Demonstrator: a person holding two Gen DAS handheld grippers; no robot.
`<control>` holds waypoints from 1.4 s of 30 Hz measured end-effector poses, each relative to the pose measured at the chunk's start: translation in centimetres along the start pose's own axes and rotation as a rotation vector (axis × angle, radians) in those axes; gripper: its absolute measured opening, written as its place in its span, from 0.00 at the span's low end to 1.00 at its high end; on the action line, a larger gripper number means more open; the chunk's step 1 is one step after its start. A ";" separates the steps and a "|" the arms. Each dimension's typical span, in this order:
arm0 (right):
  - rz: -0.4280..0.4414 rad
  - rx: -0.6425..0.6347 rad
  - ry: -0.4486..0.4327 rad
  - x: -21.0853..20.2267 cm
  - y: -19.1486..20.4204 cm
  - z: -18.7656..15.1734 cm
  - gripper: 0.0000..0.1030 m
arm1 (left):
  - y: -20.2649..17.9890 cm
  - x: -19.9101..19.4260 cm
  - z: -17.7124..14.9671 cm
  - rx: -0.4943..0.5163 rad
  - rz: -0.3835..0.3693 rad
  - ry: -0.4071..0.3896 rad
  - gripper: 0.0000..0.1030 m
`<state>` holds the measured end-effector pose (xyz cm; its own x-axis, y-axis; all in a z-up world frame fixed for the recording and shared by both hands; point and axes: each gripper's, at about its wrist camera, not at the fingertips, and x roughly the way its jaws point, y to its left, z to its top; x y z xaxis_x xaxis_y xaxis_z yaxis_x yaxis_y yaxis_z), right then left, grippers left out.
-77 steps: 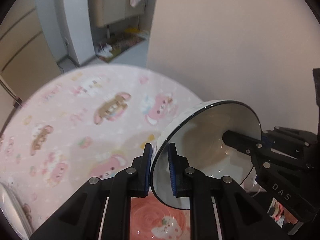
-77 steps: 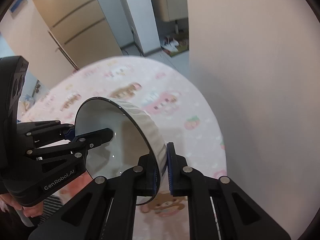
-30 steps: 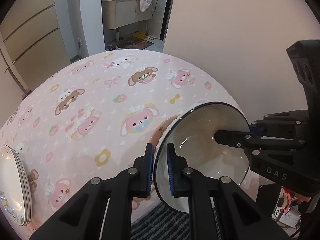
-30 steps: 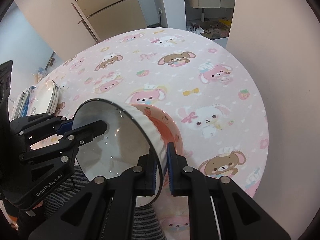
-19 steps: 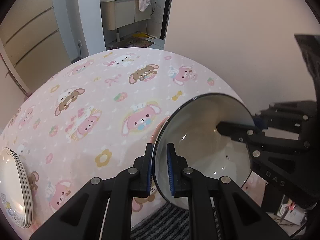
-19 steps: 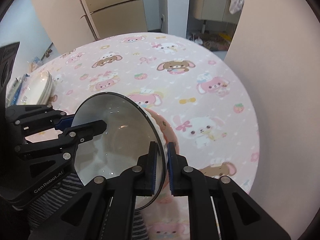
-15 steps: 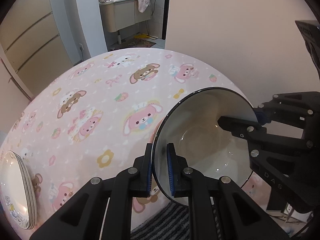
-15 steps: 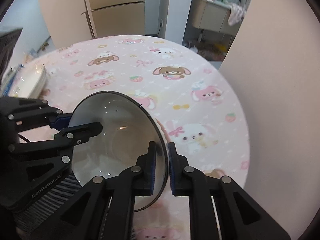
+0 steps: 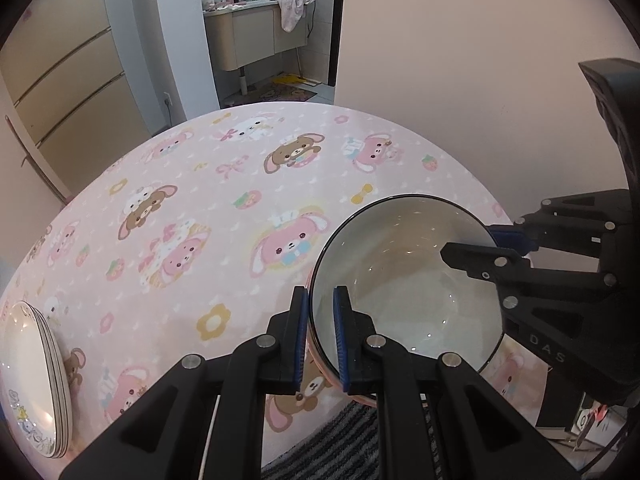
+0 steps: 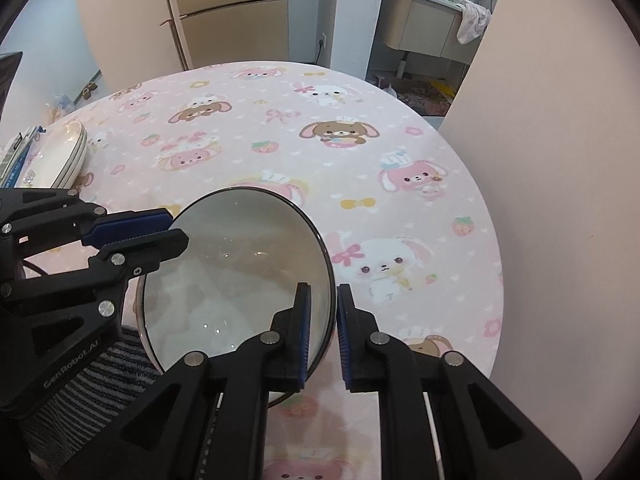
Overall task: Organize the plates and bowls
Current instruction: 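Lower the white bowl into the pink bowls and open the right gripper, then close both grippers on the rim of the nested bowl stack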
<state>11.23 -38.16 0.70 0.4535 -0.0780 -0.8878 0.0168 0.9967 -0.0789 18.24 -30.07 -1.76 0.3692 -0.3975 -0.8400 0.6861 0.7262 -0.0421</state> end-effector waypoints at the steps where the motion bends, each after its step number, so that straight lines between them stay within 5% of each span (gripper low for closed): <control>1: 0.012 0.006 0.004 -0.1 -0.2 0.0 0.12 | 0.1 0.0 0.0 -0.005 -0.006 0.003 0.14; 6: 0.073 0.053 0.009 -0.9 -1.1 -0.2 0.11 | 0.4 0.0 0.1 -0.015 -0.009 0.008 0.14; 19: 0.066 0.025 -0.076 -2.6 -1.1 0.5 0.03 | 1.9 -0.9 0.5 -0.072 -0.041 -0.014 0.17; 31: 0.159 0.097 -0.017 -0.2 -2.6 0.4 0.03 | 2.2 -0.9 0.4 -0.064 -0.035 -0.034 0.57; 37: 0.201 0.153 0.013 -0.1 -3.6 0.2 0.18 | 2.4 0.1 0.4 -0.072 -0.047 -0.015 0.64; 40: 0.243 0.190 0.038 0.2 -3.9 -0.2 0.26 | 3.3 1.1 0.3 -0.117 -0.128 0.016 0.67; 42: 0.295 0.231 0.063 0.5 -4.2 -0.7 0.44 | 3.6 1.3 0.3 -0.137 -0.149 0.025 0.67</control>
<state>10.80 -42.43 0.24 0.4130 0.2188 -0.8840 0.0981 0.9544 0.2820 21.42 -28.11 -2.89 0.2535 -0.4935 -0.8320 0.6399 0.7306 -0.2384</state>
